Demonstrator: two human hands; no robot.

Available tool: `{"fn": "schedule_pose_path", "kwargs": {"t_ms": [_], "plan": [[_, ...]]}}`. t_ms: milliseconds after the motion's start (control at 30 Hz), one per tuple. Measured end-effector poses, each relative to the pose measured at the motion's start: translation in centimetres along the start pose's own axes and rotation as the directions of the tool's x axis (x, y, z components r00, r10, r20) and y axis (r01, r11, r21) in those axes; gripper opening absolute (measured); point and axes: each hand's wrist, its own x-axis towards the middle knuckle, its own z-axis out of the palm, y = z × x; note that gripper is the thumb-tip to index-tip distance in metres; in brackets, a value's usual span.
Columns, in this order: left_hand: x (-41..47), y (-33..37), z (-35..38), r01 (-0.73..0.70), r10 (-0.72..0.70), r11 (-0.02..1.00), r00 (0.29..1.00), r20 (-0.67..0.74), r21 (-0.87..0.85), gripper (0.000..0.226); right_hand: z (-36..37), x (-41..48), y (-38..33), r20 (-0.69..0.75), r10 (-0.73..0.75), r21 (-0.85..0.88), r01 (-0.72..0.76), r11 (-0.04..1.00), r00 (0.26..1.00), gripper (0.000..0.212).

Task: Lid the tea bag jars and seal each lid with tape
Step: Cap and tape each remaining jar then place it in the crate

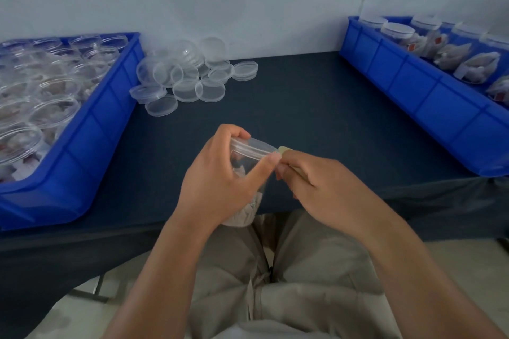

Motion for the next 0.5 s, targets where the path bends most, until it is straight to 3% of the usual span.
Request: {"fn": "schedule_pose_path", "kwargs": {"t_ms": [100,300,500], "plan": [[0.0,-0.2,-0.1,-0.037,0.037,0.999,0.999,0.0,0.038,0.07,0.1,0.0,0.0,-0.007,-0.006,0.011,0.006,1.0,1.0,0.022],[0.1,-0.4,-0.3,-0.068,0.068,0.995,0.998,-0.009,0.073,0.063,0.0,-0.1,-0.2,-0.009,-0.006,-0.015,0.006,1.0,1.0,0.023],[0.2,-0.6,-1.3,0.094,-0.073,0.977,0.991,0.115,-0.189,0.046,-1.3,-0.4,0.1,0.073,-0.021,-0.015,0.022,1.0,0.997,0.029]]}}
